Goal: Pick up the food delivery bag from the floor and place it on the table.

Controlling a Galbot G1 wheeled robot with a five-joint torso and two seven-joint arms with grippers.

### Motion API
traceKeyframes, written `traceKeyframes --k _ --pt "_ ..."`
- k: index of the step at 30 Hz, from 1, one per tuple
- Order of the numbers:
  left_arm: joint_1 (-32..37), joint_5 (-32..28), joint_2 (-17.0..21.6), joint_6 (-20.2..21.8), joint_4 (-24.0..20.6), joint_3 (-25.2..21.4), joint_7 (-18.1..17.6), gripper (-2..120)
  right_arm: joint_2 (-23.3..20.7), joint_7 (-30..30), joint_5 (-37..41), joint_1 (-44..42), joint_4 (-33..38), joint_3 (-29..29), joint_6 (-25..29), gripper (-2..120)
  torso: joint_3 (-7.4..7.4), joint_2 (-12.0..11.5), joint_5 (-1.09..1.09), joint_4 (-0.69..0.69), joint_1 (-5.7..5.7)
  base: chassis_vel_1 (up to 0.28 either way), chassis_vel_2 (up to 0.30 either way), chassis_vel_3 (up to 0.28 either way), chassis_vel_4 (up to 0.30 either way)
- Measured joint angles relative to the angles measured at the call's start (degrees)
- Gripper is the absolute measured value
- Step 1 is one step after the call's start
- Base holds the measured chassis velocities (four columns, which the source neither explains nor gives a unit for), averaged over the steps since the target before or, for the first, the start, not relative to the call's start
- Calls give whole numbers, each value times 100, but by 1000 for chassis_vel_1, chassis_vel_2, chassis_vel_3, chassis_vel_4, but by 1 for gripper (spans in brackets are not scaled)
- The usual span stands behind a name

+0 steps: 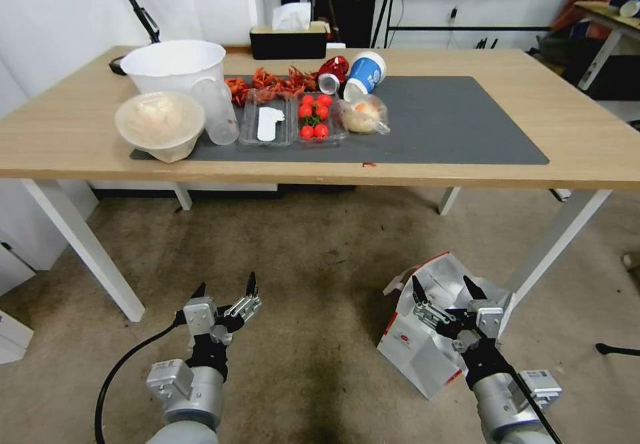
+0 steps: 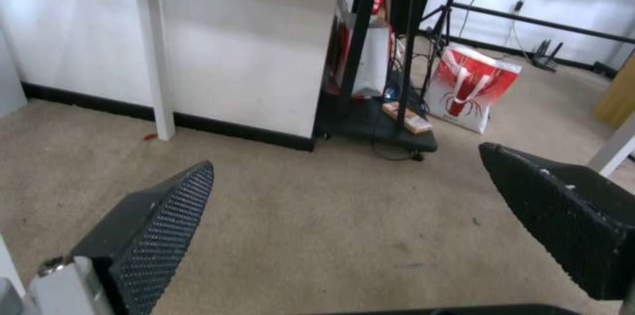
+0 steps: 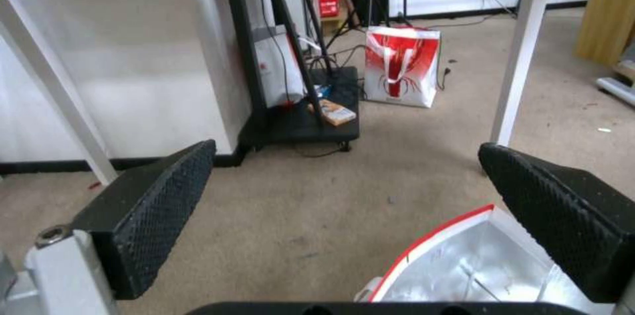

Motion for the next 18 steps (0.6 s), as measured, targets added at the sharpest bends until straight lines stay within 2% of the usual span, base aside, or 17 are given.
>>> traceKeyframes --k 18 --pt "-22 -3 23 -29 68 -3 -1 100 15 -7 2 23 -23 4 -6 100 -295 -429 0 0 -135 0 0 0 0"
